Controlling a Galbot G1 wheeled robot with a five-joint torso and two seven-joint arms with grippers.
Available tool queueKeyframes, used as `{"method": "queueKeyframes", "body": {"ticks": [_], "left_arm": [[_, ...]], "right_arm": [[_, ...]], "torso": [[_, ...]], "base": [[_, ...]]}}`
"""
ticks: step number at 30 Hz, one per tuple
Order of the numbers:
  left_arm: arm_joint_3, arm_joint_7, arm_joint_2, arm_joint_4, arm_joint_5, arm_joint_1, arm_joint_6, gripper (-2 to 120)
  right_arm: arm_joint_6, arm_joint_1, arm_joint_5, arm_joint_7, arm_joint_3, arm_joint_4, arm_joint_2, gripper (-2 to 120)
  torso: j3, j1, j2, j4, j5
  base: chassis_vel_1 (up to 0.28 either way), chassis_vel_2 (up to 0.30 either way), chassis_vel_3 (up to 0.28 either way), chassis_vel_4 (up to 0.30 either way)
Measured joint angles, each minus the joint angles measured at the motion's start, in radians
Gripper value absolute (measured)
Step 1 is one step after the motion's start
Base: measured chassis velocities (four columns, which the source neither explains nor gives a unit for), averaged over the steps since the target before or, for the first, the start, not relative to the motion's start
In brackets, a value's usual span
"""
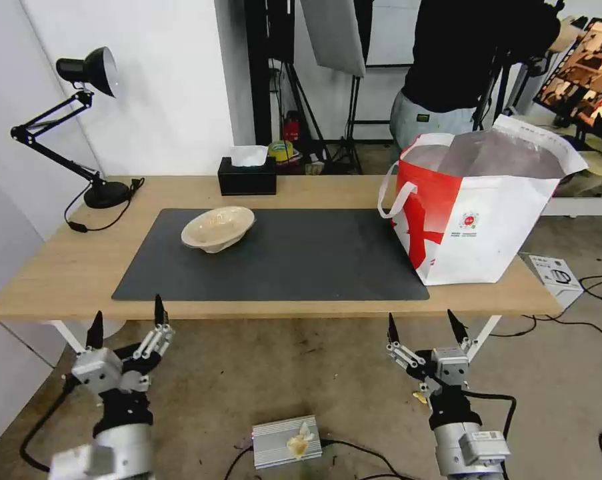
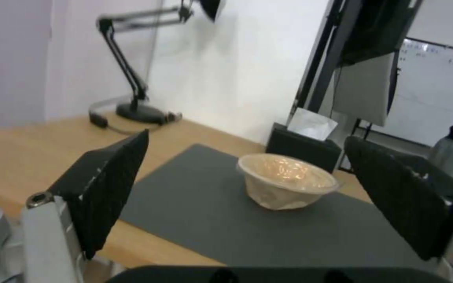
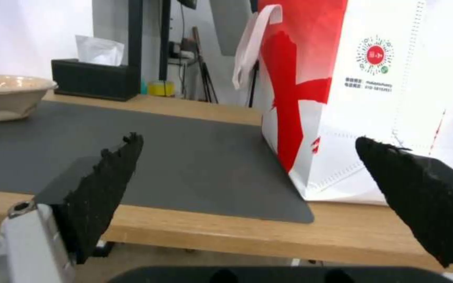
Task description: Pick up the trash from the table and place it into the takeout bag.
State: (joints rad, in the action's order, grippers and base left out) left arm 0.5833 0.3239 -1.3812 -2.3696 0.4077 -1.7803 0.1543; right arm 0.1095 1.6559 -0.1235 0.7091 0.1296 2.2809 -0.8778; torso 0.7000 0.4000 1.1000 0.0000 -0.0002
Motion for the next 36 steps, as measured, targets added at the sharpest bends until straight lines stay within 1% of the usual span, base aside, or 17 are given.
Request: {"method": "queueKeyframes", "body": {"ticks": [1, 3, 5, 6, 9, 10, 11, 13, 14, 18, 19, 21, 23, 28, 32, 33, 36], "left_arm": [[0.0, 0.0, 0.0, 0.0, 0.0, 0.0, 0.0, 100], [0.025, 0.011, 0.062, -0.013, 0.178, 0.033, -0.051, 100], [0.044, 0.027, 0.115, -0.022, 0.32, 0.067, -0.091, 100], [0.044, 0.027, 0.115, -0.022, 0.32, 0.067, -0.091, 100], [0.081, 0.072, 0.206, -0.033, 0.575, 0.145, -0.151, 100], [0.081, 0.072, 0.206, -0.033, 0.575, 0.145, -0.151, 100], [0.098, 0.085, 0.233, -0.034, 0.679, 0.171, -0.17, 100], [0.121, 0.105, 0.27, -0.029, 0.831, 0.21, -0.197, 100], [0.121, 0.105, 0.27, -0.029, 0.831, 0.21, -0.197, 100], [0.142, 0.137, 0.294, -0.021, 1.087, 0.261, -0.252, 100], [0.142, 0.137, 0.294, -0.021, 1.087, 0.261, -0.252, 100], [0.137, 0.146, 0.294, -0.02, 1.145, 0.288, -0.27, 100], [0.115, 0.169, 0.293, -0.004, 1.187, 0.337, -0.282, 100], [0.096, 0.188, 0.295, 0.021, 1.22, 0.382, -0.287, 100], [0.081, 0.211, 0.307, 0.072, 1.264, 0.444, -0.3, 100], [0.081, 0.211, 0.307, 0.072, 1.264, 0.444, -0.3, 100], [0.061, 0.226, 0.318, 0.129, 1.272, 0.504, -0.306, 100]], "right_arm": [[0.0, 0.0, 0.0, 0.0, 0.0, 0.0, 0.0, 100], [0.0, 0.0, 0.0, 0.0, 0.0, 0.0, 0.0, 100], [0.0, 0.0, 0.0, 0.0, 0.0, 0.0, 0.0, 100], [0.0, 0.0, 0.0, 0.0, 0.0, 0.0, 0.0, 100], [0.0, 0.0, 0.0, 0.0, 0.0, 0.0, 0.0, 100], [0.0, 0.0, 0.0, 0.0, 0.0, 0.0, 0.0, 100], [0.0, 0.0, 0.0, 0.0, 0.0, 0.0, 0.0, 100], [0.0, 0.0, -0.001, -0.001, 0.0, 0.0, 0.0, 100], [0.0, 0.0, -0.001, -0.001, 0.0, 0.0, 0.0, 100], [0.0, 0.0, -0.001, -0.001, 0.0, 0.0, 0.0, 100], [0.0, 0.0, -0.001, -0.001, 0.0, 0.0, 0.0, 100], [0.0, 0.0, -0.001, -0.001, 0.0, 0.0, 0.0, 100], [0.0, 0.0, -0.001, -0.001, 0.0, 0.0, 0.0, 100], [0.001, 0.0, -0.001, -0.001, 0.0, 0.0, 0.0, 100], [0.001, -0.001, -0.001, -0.001, 0.0, 0.0, 0.0, 100], [0.001, -0.001, -0.001, -0.001, 0.0, 0.0, 0.0, 100], [0.001, 0.0, -0.001, -0.001, 0.0, 0.0, 0.0, 100]], "torso": [[0.0, 0.0, 0.0, 0.0, 0.0], [0.0, 0.0, 0.0, 0.0, 0.0], [0.0, 0.0, 0.0, 0.0, 0.0], [0.0, 0.0, 0.0, 0.0, 0.0], [0.0, 0.0, 0.0, -0.0001, 0.0], [0.0, 0.0, 0.0, -0.0001, 0.0], [0.0, 0.0, 0.0, -0.0003, 0.0002], [0.0, 0.0, 0.0, -0.0002, 0.0001], [0.0, 0.0, 0.0, -0.0002, 0.0001], [0.0, 0.0, 0.0, 0.0, 0.0], [0.0, 0.0, 0.0, 0.0, 0.0], [0.0, 0.0, 0.0, 0.0001, 0.0002], [0.0, 0.0, 0.0, -0.0001, 0.0001], [0.0, 0.0, 0.0, -0.0001, 0.0002], [0.0, 0.0, 0.0, 0.0, 0.0002], [0.0, 0.0, 0.0, 0.0, 0.0002], [0.0, 0.0, 0.0, 0.0001, 0.0002]], "base": [[0.0, 0.0, 0.0, 0.0], [0.0, 0.0, 0.0, 0.0], [0.0, 0.0, 0.0, 0.0], [0.0, 0.0, 0.0, 0.0], [0.0, 0.0, 0.0, 0.0], [0.0, 0.0, 0.0, 0.0], [0.0, 0.0, 0.0, 0.0], [0.0, 0.0, 0.0, 0.0], [0.0, 0.0, 0.0, 0.0], [0.0, 0.0, 0.0, 0.0], [0.0, 0.0, 0.0, 0.0], [0.0, 0.0, 0.0, 0.0], [0.0, 0.0, 0.0, 0.0], [0.0, 0.0, 0.0, 0.0], [0.0, 0.0, 0.0, 0.0], [0.0, 0.0, 0.0, 0.0], [0.0, 0.0, 0.0, 0.0]]}}
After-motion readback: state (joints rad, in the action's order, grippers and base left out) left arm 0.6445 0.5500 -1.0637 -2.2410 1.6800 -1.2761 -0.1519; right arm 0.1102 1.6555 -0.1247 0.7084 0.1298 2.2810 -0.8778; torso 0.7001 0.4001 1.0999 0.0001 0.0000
